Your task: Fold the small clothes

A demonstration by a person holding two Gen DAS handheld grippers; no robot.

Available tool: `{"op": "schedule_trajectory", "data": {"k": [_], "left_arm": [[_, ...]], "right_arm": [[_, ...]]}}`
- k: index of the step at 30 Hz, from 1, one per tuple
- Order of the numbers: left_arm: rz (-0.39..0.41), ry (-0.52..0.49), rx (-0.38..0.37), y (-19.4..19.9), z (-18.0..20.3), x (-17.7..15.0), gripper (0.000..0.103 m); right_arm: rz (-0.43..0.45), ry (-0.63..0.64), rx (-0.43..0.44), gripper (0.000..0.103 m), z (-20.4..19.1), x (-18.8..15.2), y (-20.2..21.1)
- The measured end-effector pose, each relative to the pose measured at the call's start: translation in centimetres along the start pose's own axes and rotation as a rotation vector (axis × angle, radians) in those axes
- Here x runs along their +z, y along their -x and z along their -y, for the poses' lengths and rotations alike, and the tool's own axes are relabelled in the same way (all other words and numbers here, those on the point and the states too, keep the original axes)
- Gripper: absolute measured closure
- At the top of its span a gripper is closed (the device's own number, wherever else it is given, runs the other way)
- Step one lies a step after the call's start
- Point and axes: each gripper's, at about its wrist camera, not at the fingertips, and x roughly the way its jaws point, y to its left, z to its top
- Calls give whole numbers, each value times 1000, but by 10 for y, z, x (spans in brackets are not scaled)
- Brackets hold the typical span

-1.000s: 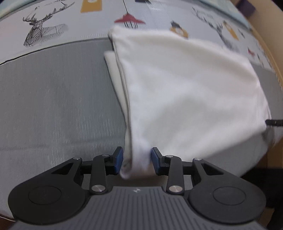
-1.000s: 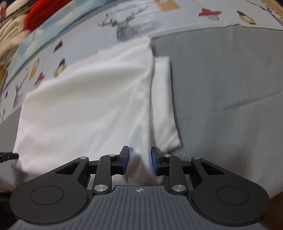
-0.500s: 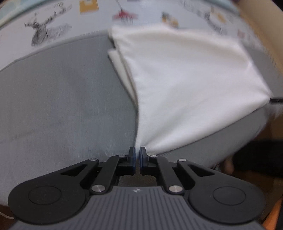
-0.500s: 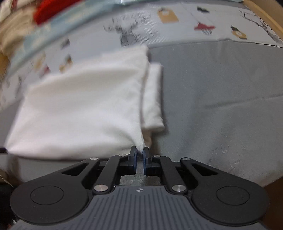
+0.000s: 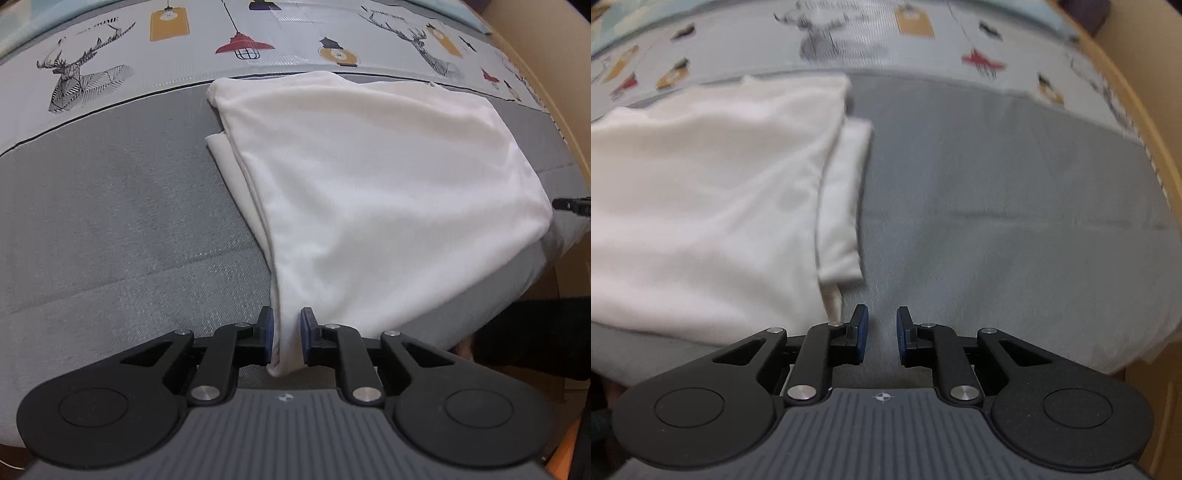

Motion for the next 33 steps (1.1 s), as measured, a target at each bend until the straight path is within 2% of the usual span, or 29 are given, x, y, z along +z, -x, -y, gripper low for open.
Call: {"op": "schedule_trajectory", "data": {"k": [3, 5, 6, 7, 9, 12, 14, 16, 22, 29, 31, 33], "left_arm": [[-55, -19, 24, -15, 1, 2, 86], [-92, -41, 53, -23, 2, 0, 82], [-91, -41, 67, -23, 0, 0, 76], [-77, -23, 75, -21, -2, 2, 75], [-3, 67, 74, -14, -13, 8, 71], [82, 240, 45, -10, -34, 19, 69], [116, 313, -15, -12, -43, 24, 68], [114, 355, -57, -17, -46, 25, 68], [84, 320, -55, -40, -38, 37, 68], [81, 285, -66, -51, -41, 39, 69], [85, 262, -79, -48, -41, 37, 89], [108, 232, -72, -44, -37, 38, 95]], "right_arm": [[92, -85, 170, 85, 8, 9, 10], [68, -113, 237, 82, 8, 11, 3], [30, -96, 216, 82, 5, 12, -5], [-19, -62, 159, 82, -1, 10, -13], [-104, -11, 53, 65, -4, 5, -28], [-50, -19, 25, 65, -2, 12, -22], [11, -25, 21, 65, -1, 16, -11], [56, -20, -7, 65, 0, 20, -5], [102, -29, -107, 65, 1, 34, -6], [125, -202, -103, 65, 20, 44, -3], [165, -267, -89, 65, 25, 47, 3], [204, -317, -63, 65, 30, 52, 15]]}}
